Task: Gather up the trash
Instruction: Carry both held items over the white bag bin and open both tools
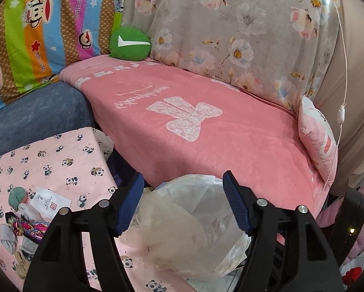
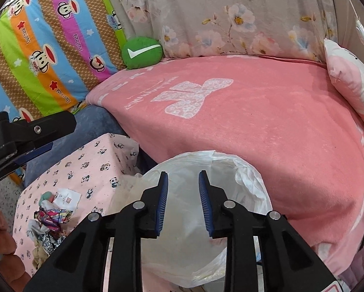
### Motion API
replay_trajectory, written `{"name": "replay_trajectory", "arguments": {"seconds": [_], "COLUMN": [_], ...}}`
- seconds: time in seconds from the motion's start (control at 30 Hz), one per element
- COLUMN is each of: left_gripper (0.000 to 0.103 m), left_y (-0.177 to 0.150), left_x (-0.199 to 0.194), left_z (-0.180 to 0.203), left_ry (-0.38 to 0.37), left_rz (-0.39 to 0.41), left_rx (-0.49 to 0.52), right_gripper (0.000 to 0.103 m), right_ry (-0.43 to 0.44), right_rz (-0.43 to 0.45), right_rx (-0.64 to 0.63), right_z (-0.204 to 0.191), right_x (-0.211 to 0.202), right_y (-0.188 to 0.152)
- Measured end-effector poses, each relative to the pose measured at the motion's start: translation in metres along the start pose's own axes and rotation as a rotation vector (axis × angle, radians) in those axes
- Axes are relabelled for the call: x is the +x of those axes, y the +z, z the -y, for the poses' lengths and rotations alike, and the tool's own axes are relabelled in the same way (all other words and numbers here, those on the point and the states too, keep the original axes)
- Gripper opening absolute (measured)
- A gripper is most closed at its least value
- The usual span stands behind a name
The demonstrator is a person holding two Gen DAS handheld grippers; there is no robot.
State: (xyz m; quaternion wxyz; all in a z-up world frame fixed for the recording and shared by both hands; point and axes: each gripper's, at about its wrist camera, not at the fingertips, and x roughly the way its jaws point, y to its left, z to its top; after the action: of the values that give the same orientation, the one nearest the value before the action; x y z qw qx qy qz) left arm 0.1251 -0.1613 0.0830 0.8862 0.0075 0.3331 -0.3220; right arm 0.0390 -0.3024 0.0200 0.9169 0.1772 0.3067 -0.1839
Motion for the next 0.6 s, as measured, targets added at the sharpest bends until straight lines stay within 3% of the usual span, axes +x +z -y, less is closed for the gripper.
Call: {"name": "replay_trajectory", "arguments": {"seconds": [0.27,0.6], "left_gripper": [0.064,0.064], "left_y": [-0.011,-0.035], "left_x": [-0.004,-0.034], "left_z": [-0.016,-0.067], "left_ry": [0.042,0.113], "left_rz": [-0.014,-0.014], "left_rx": [-0.018,-0.109], "right_gripper": [0.040,0.050], "right_ry": [-0.002,0.055], "right_rz": [-0.002,-0.018], "right_rx": [-0.009,-0.073], "right_z": [-0.005,-0.050], "right_x": [-0.005,-0.016], "right_y": [-0.007,-0.024]}}
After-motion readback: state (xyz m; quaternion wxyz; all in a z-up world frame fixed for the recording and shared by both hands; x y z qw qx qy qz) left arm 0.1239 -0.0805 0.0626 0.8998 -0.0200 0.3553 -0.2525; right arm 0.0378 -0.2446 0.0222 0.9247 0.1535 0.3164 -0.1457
